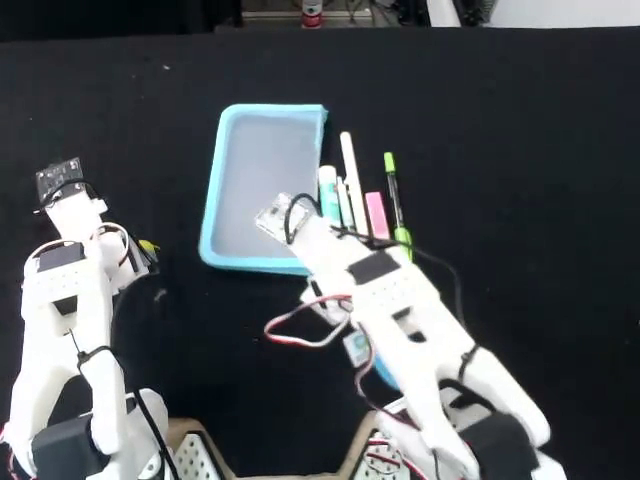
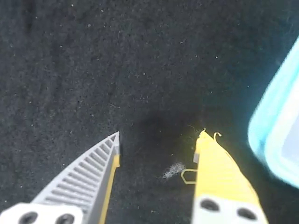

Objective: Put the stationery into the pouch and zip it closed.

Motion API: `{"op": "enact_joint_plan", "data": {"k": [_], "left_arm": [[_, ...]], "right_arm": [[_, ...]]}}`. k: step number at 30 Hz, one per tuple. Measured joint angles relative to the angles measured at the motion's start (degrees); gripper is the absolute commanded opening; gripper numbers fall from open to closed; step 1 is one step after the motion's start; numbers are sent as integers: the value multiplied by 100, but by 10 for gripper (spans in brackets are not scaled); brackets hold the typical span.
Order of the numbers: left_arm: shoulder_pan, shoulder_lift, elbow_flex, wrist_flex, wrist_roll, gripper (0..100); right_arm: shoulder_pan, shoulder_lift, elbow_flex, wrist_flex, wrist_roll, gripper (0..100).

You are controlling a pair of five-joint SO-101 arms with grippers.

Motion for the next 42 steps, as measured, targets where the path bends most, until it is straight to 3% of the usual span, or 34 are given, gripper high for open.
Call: {"op": "enact_joint_plan", "data": {"k": [4, 19, 25, 29, 35, 42], "left_arm": [[0, 0, 0, 0, 0, 254], [35, 0, 0, 0, 0, 253], [35, 0, 0, 0, 0, 253], [35, 0, 0, 0, 0, 253], [35, 0, 0, 0, 0, 253], [35, 0, 0, 0, 0, 253]], "right_arm": [[18, -35, 237, 141, -202, 129], [-141, 791, -114, 149, -1169, 96], [-369, 791, -114, -167, -1143, 93], [-360, 791, 79, -325, -642, 93], [44, 791, 123, -501, -167, 92], [123, 791, 123, -888, -114, 95]]}}
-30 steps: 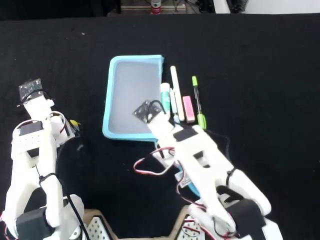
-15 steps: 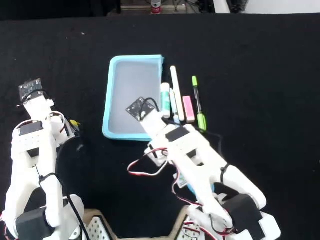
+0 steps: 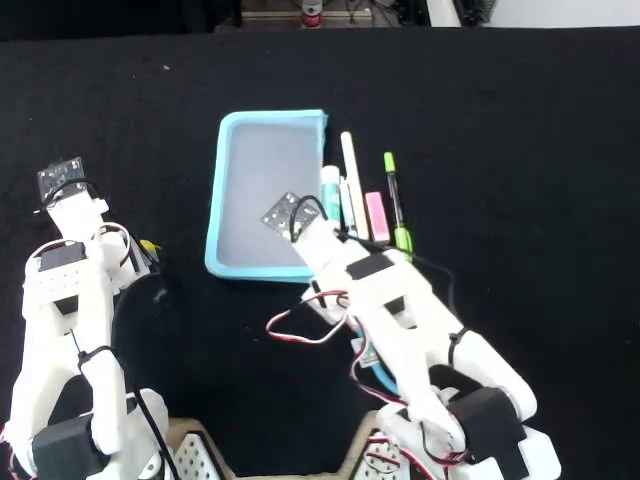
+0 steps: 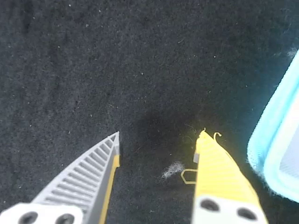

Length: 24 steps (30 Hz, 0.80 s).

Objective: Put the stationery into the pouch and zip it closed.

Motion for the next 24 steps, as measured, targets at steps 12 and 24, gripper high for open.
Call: {"op": "enact_joint_plan", "data": {"k": [12, 24], "left_arm": [[62, 0, 0, 0, 18, 253], [1336, 18, -1134, 88, -580, 256]], "right_arm": [[-35, -26, 35, 237, -237, 10], [141, -1468, -1002, 862, -220, 10]]}}
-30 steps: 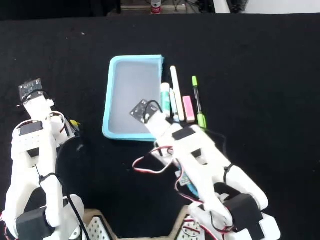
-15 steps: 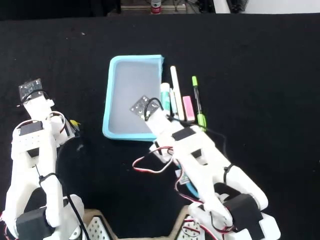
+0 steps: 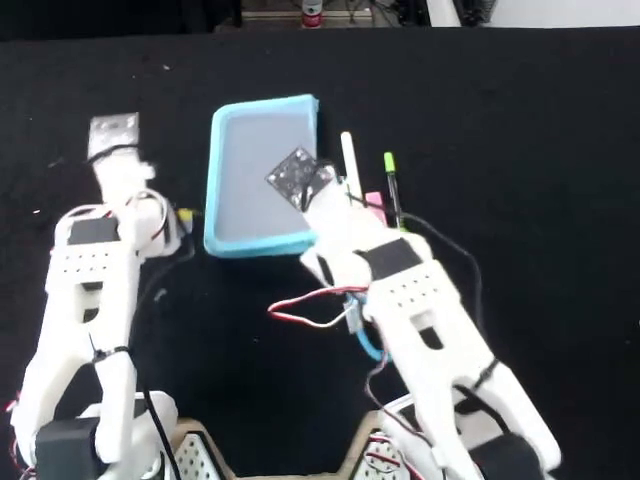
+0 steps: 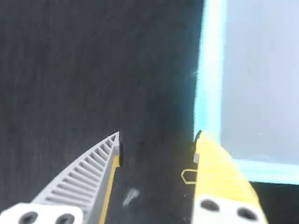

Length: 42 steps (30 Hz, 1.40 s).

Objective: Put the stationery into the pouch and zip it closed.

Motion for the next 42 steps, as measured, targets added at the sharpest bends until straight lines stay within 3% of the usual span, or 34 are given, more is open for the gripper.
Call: {"op": "enact_joint_plan", "data": {"k": [8, 20, 31, 42], "left_arm": [[659, 18, -378, 0, -211, 255], [809, 18, -237, -44, -202, 253], [1064, 18, -976, 1582, -193, 253], [1116, 18, -1099, 1978, -123, 253]], "right_arm": [[-9, -413, -774, 0, 0, 10], [-193, -413, -1512, -800, -26, 10], [-870, -413, -1670, -1503, -26, 10], [-1213, -413, -2084, -1389, -26, 10]]}}
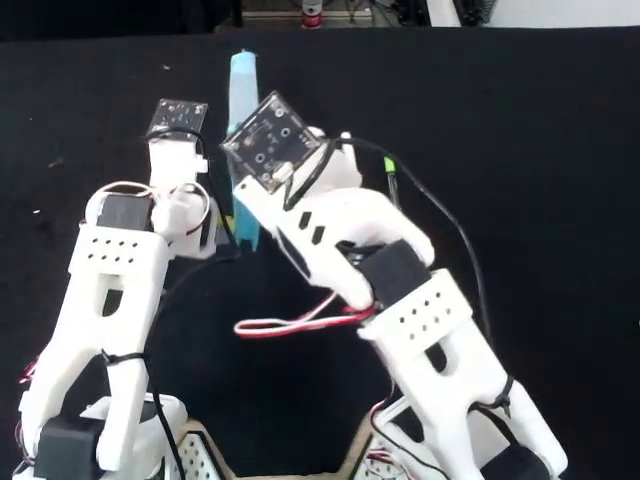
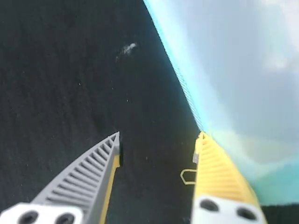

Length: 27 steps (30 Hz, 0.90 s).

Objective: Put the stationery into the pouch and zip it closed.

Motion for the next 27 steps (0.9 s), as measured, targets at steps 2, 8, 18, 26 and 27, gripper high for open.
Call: {"op": "enact_joint_plan", "data": {"k": [2, 8, 18, 26, 27], "left_arm": [[0, 0, 18, 132, 0, 253], [-18, -237, 35, 299, 0, 254], [-35, -1934, 484, 325, 62, 255], [-185, -2215, 633, 360, 53, 255], [-273, -2224, 633, 360, 53, 255]], "right_arm": [[-97, 0, 0, 79, 0, 10], [-141, 0, -237, 466, 0, 10], [-316, 0, -1099, 1459, 0, 10], [-422, 0, -1099, 1248, 0, 10], [-431, 0, -1099, 1240, 0, 10]]}}
